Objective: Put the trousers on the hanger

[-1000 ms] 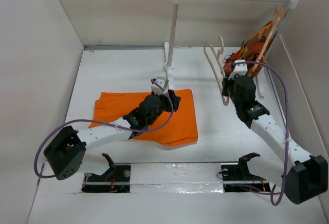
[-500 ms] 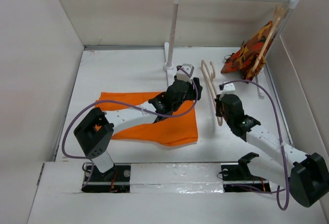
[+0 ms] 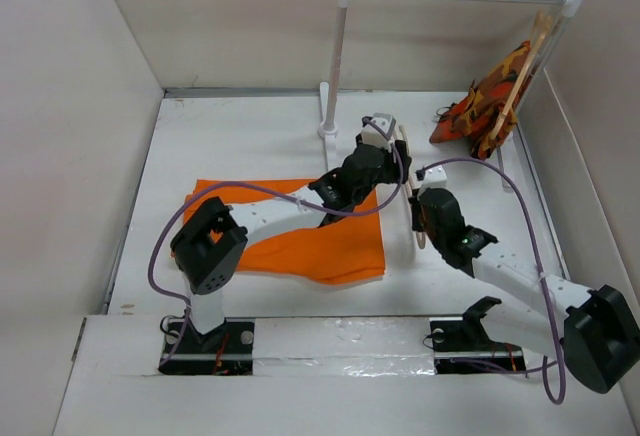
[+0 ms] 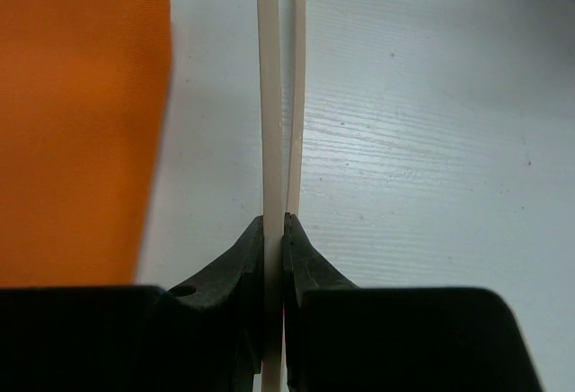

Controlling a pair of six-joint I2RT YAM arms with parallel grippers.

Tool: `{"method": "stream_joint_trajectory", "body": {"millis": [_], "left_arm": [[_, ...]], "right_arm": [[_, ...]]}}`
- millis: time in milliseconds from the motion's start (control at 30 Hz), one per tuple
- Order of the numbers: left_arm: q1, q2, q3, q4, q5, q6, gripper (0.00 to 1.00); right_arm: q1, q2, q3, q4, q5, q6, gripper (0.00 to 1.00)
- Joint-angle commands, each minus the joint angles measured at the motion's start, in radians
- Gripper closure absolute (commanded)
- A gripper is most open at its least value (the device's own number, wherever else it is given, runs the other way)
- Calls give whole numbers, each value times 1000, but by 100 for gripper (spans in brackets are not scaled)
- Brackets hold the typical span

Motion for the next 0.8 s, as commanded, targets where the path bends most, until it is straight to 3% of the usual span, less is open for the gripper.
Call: {"method": "stream_joint_trajectory", "body": {"millis": [0,100,200,400,500,533,567,633,767], "left_arm": [[-5,24,81,62,17,25,45],[-5,67,126,51,22,32,45],[-14,116,168,36,-23,32,51],[-14,156,216,-27,-112,33,98],[-14,132,155,-4,-123,13,100],[-14,98,89,26,-129,-19,100],[-14,78,52,46,-129,-19,100],[-14,19,-20,92,-121,-92,100],[-14,-60,-207,161,-97,-212,100]], "right_arm": [[35,7,-11,47,11,24,100],[45,21,-13,64,7,24,100],[66,34,-5,47,23,36,100],[85,12,-16,25,39,50,100],[94,-42,-25,-19,4,53,68],[94,-60,-31,-45,-31,53,46],[94,-82,-31,-65,-50,52,36],[94,-152,-14,-169,-79,49,19],[94,-286,42,-270,-192,12,10]]}}
